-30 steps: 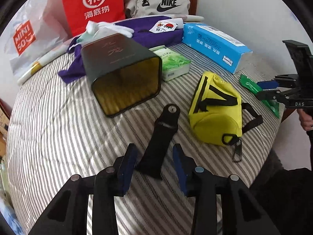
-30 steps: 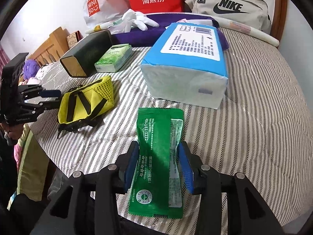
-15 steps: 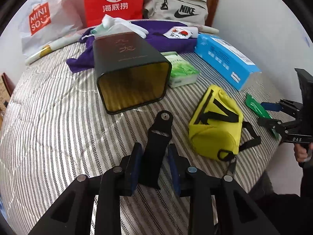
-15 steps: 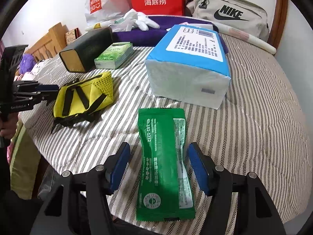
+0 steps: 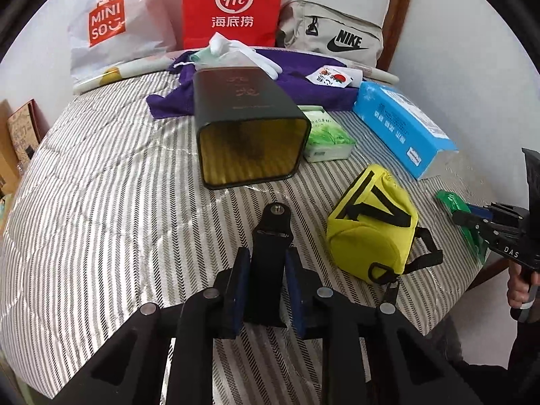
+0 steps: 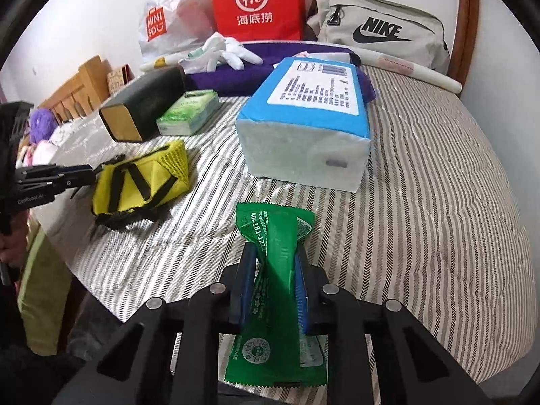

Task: Organize soft objects
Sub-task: 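Carry the black strap and green packet onto the purple towel and open both tools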

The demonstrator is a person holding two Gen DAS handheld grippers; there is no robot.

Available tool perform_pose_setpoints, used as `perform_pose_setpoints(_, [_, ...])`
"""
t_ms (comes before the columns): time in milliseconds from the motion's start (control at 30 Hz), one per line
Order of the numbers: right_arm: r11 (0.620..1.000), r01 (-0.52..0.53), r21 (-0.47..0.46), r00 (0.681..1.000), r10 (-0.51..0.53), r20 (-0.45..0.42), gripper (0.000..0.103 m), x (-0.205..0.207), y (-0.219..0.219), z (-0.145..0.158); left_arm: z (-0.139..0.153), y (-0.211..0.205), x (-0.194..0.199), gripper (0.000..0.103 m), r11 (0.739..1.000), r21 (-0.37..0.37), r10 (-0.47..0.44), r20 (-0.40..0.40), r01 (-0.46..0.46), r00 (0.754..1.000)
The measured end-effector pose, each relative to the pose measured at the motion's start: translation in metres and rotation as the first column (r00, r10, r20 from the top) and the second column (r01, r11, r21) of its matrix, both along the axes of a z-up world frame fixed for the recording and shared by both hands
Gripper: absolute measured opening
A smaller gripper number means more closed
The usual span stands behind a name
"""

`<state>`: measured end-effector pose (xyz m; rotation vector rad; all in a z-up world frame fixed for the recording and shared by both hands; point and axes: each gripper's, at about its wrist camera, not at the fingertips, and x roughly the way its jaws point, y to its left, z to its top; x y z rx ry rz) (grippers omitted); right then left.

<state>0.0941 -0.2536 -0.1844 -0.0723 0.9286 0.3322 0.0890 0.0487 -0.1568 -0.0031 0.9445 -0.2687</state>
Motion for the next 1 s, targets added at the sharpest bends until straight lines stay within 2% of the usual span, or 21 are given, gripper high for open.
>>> perform_pose_setpoints(633, [0.997, -0.039, 0.072, 0.996, 0.033, 0.086, 0.021, 0.001, -0.005, 0.056, 0.052, 0.004, -0.005, 0.02, 0.997, -0.066, 0.035, 0.064, -0.031, 0.997])
perform_pose_setpoints(1000, [0.994, -0.048, 0.097, 0.993, 0.037, 0.112, 0.021, 0.034, -0.009, 0.08, 0.085, 0.014, 0.019, 0.02, 0.995, -0.087, 0.068, 0.109, -0.058, 0.992])
